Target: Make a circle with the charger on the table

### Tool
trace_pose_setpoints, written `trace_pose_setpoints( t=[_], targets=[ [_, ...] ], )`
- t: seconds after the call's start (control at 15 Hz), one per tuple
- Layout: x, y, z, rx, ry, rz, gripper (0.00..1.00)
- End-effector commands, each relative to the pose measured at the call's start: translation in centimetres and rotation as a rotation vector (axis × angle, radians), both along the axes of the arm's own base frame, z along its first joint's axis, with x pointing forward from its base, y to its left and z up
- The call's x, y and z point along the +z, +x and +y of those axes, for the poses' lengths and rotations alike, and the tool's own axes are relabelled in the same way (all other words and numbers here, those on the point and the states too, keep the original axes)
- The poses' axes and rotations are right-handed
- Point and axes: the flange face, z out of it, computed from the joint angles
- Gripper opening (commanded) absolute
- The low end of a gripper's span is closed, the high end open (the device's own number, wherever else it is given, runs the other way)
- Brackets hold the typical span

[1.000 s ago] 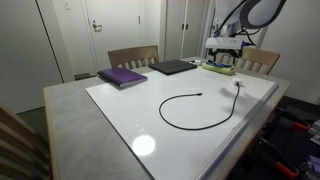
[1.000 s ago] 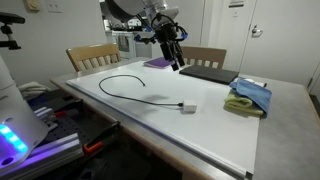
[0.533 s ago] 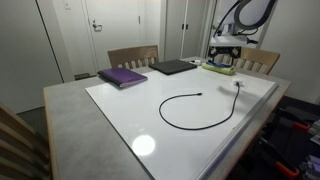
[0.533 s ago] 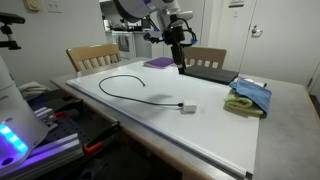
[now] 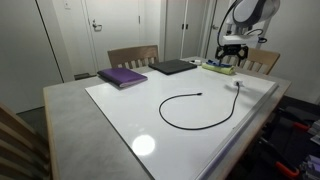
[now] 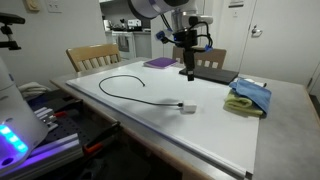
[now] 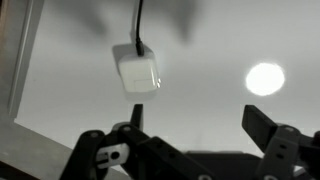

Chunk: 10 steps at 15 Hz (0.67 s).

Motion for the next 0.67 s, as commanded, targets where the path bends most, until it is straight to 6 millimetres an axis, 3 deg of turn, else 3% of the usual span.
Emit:
trace_pose_setpoints(
  t=[0.0, 0.33, 0.6],
  targets=[
    [0.1, 0.0, -0.2, 0.025, 0.016, 0.003, 1.00],
    [-0.2, 0.0, 0.0, 0.056, 0.026, 0.013, 1.00],
    [-0.6, -0.4, -1.3, 0.035, 0.019, 0.042, 1.00]
  ],
)
